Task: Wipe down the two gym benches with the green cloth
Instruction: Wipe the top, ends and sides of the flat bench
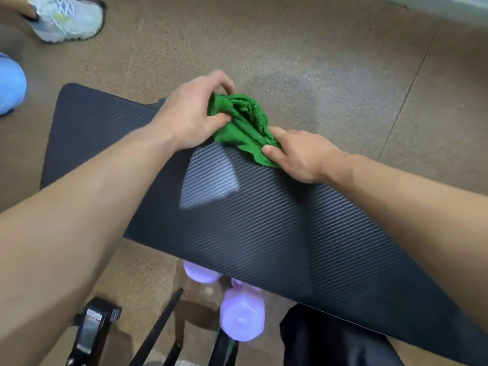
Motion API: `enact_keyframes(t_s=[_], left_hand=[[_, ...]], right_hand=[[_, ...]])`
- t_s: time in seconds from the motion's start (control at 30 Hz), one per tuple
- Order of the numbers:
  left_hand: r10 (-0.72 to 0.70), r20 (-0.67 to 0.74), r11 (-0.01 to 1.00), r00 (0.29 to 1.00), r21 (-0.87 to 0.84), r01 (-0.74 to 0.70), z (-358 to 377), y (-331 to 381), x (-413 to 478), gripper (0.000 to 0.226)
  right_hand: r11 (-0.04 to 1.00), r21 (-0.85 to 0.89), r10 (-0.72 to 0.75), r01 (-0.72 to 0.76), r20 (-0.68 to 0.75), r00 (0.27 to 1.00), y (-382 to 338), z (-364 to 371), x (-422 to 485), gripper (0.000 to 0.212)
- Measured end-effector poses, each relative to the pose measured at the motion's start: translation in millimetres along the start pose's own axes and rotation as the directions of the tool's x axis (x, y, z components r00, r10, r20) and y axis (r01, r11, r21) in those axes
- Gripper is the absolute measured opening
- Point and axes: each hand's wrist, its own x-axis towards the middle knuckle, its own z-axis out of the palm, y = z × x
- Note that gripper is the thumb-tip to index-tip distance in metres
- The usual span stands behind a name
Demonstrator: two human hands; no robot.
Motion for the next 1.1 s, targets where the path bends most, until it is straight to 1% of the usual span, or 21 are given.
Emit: enact_keyframes(t_s=[0.03,0.1,0.17,0.23,0.27,0.3,0.37,0.4,0.43,0.5,0.53,0.57,0.63,0.7,0.77,0.8,0.83,0.93,1.0,1.07,1.1], left_hand=[[0.046,0.044,0.988,0.998,0.147,-0.052,-3.7,-1.9,-0.2,0.034],[0.065,0.117,0.912,0.991,0.396,-0.106,-9.4,-7.7,-2.4,0.03],[0.057,0.115,0.834,0.992,0.54,-0.111,-10.6,-11.1,-4.8,0.033],[0.02,0.095,0.791,0.995,0.607,-0.074,-4.9,-9.6,-3.3,0.051],[0.017,0.108,0.79,0.994,0.608,-0.079,0.4,-7.0,-1.0,0.059],[0.024,0.138,0.806,0.99,0.584,-0.1,8.1,-3.3,0.5,0.061],[0.032,0.218,0.885,0.975,0.448,-0.129,26.8,4.6,1.5,0.05],[0.015,0.257,0.915,0.966,0.385,-0.117,34.5,8.0,2.2,0.049],[-0.018,0.268,0.928,0.963,0.362,-0.083,40.7,11.3,2.3,0.045],[-0.121,0.208,0.913,0.971,0.408,0.026,50.1,23.2,3.5,0.032],[-0.15,0.19,0.905,0.97,0.422,0.057,55.0,34.4,4.4,0.033],[-0.137,0.195,0.906,0.971,0.421,0.043,62.4,46.4,4.6,0.035],[0.0,0.203,0.912,0.979,0.401,-0.083,83.7,69.1,1.9,0.039],[0.137,0.191,0.899,0.972,0.387,-0.203,97.4,79.7,-1.8,0.042],[0.187,0.208,0.885,0.96,0.389,-0.256,89.0,69.4,0.8,0.047],[0.176,0.23,0.871,0.957,0.417,-0.261,80.4,58.8,4.8,0.048],[0.13,0.252,0.854,0.959,0.462,-0.238,70.4,47.2,9.1,0.048],[-0.104,0.29,0.807,0.951,0.583,-0.089,45.8,20.1,17.4,0.042],[-0.241,0.38,0.787,0.893,0.615,-0.049,46.8,21.2,25.0,0.042],[-0.297,0.461,0.791,0.836,0.61,-0.056,53.6,36.3,32.1,0.033],[-0.31,0.476,0.8,0.823,0.599,-0.045,57.8,44.9,33.9,0.031]], right_hand=[[1.0,0.0,0.006,-0.006,0.004,1.0,0.7,0.1,-3.0,0.058],[1.0,0.008,0.0,0.0,-0.008,1.0,-7.8,0.5,-3.9,0.066],[1.0,0.029,-0.004,0.005,-0.033,0.999,-22.0,1.5,0.0,0.069],[0.999,0.027,0.022,-0.021,-0.03,0.999,-32.0,2.2,10.3,0.064],[0.999,0.009,0.041,-0.041,-0.019,0.999,-35.0,1.8,15.5,0.061],[0.999,-0.013,0.051,-0.051,-0.013,0.999,-36.8,1.2,19.4,0.061],[0.997,-0.055,0.049,-0.05,-0.024,0.999,-37.9,-0.3,19.8,0.062],[0.996,-0.072,0.049,-0.052,-0.044,0.998,-35.3,-1.1,16.9,0.063],[0.995,-0.08,0.055,-0.06,-0.063,0.996,-30.0,-0.9,11.9,0.064],[0.993,-0.07,0.09,-0.096,-0.086,0.992,-11.7,1.1,-2.9,0.065],[0.991,-0.063,0.111,-0.117,-0.091,0.99,0.2,1.9,-11.9,0.065],[0.989,-0.063,0.13,-0.136,-0.093,0.987,12.3,2.5,-21.4,0.064],[0.983,-0.08,0.16,-0.167,-0.088,0.983,32.9,1.8,-39.3,0.059],[0.983,-0.07,0.164,-0.167,-0.055,0.985,42.5,-0.4,-50.8,0.055],[0.989,-0.062,0.133,-0.135,-0.026,0.991,40.1,-1.5,-47.5,0.056],[0.992,-0.063,0.106,-0.106,-0.012,0.994,34.4,-1.7,-40.2,0.058],[0.996,-0.063,0.069,-0.069,0.0,0.998,25.9,-1.3,-29.7,0.06],[0.998,-0.055,-0.017,0.018,0.02,1.0,-10.6,-3.4,2.9,0.06],[0.998,-0.037,-0.044,0.044,0.009,0.999,-22.8,-5.6,15.4,0.06],[0.999,0.013,-0.049,0.049,-0.008,0.999,-13.8,-2.8,16.1,0.06],[0.998,0.042,-0.046,0.047,-0.016,0.999,-3.5,-1.0,10.8,0.06]])
